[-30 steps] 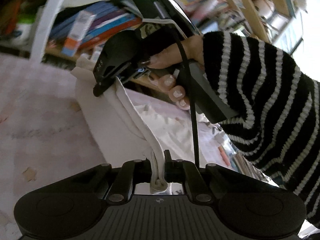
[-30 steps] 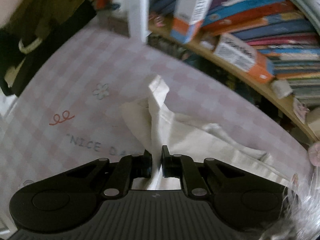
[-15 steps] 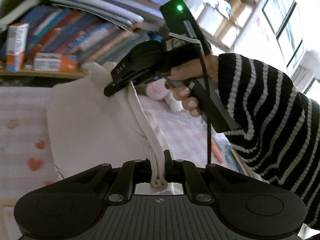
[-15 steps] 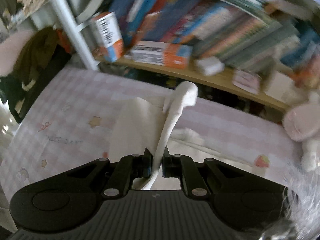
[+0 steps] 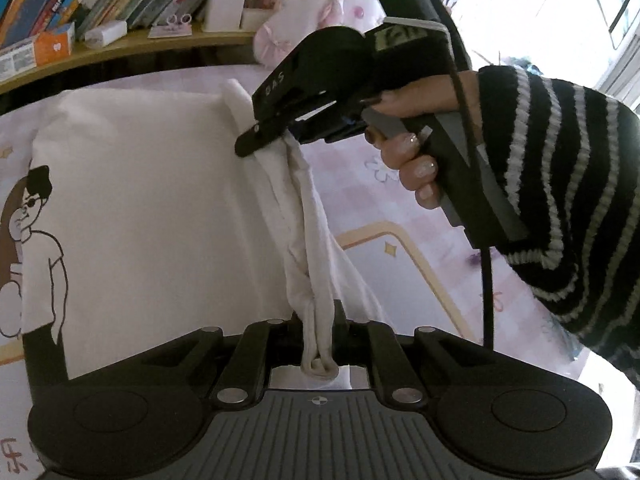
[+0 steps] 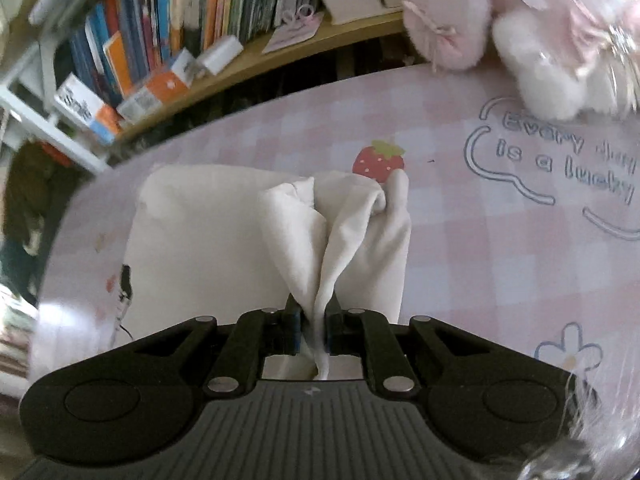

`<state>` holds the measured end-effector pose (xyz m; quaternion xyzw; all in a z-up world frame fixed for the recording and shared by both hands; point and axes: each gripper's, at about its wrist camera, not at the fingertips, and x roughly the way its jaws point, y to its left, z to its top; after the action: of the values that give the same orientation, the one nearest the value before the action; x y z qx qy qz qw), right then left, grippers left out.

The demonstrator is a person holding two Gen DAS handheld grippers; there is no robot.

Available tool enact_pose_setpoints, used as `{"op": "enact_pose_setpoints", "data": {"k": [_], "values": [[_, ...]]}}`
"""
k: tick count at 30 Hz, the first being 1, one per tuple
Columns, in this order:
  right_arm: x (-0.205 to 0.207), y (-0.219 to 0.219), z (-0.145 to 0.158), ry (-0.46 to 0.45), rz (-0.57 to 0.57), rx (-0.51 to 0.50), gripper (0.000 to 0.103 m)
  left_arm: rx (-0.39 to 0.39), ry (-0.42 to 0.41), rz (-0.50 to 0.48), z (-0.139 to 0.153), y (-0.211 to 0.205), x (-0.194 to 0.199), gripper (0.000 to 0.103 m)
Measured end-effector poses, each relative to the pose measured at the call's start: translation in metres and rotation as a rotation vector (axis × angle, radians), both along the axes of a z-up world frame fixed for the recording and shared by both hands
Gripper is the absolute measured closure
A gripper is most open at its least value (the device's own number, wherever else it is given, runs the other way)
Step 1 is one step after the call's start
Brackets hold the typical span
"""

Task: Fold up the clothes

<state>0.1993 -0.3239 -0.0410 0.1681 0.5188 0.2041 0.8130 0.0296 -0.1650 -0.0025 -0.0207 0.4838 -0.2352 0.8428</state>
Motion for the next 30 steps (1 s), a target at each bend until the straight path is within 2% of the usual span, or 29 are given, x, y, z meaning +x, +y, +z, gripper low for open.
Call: {"op": "enact_pose_setpoints", "data": {"k": [6, 8, 10, 13, 19, 24, 26, 27, 28, 29, 30], "values": [[-0.005, -0.014, -0.006, -0.024, -0.035, 0.089, 0.087, 0.036, -0.022, 0.033, -0.002, -0.005, -0.007, 0.09], [-0.007, -0.02, -0.008, -0.026, -0.059, 0.122, 0.082, 0.058, -0.034, 0.041, -0.001, -0.007, -0.008, 0.088], [-0.01, -0.026, -0.007, -0.031, -0.081, 0.154, 0.072, 0.085, -0.054, 0.045, 0.003, -0.01, -0.014, 0.084], [-0.015, -0.034, -0.006, -0.046, -0.093, 0.188, 0.068, 0.121, -0.092, 0.045, 0.007, -0.014, -0.021, 0.083], [-0.013, -0.034, -0.004, -0.056, -0.092, 0.2, 0.059, 0.171, -0.166, -0.012, 0.013, -0.021, -0.032, 0.086], [-0.002, -0.022, -0.002, -0.071, -0.1, 0.158, 0.057, 0.204, -0.192, -0.041, 0.016, -0.025, -0.032, 0.086], [0.004, -0.019, 0.001, -0.085, -0.11, 0.138, 0.059, 0.202, -0.205, -0.04, 0.018, -0.023, -0.033, 0.088], [0.006, -0.017, 0.002, -0.095, -0.113, 0.13, 0.067, 0.19, -0.216, -0.043, 0.02, -0.021, -0.035, 0.092], [0.007, -0.015, 0.007, -0.128, -0.098, 0.127, 0.086, 0.184, -0.235, -0.047, 0.022, -0.021, -0.037, 0.093], [0.006, -0.012, 0.014, -0.168, -0.07, 0.132, 0.093, 0.177, -0.253, -0.051, 0.024, -0.021, -0.039, 0.094], [0.003, -0.01, 0.023, -0.217, -0.037, 0.144, 0.095, 0.176, -0.272, -0.058, 0.026, -0.021, -0.041, 0.094]]}}
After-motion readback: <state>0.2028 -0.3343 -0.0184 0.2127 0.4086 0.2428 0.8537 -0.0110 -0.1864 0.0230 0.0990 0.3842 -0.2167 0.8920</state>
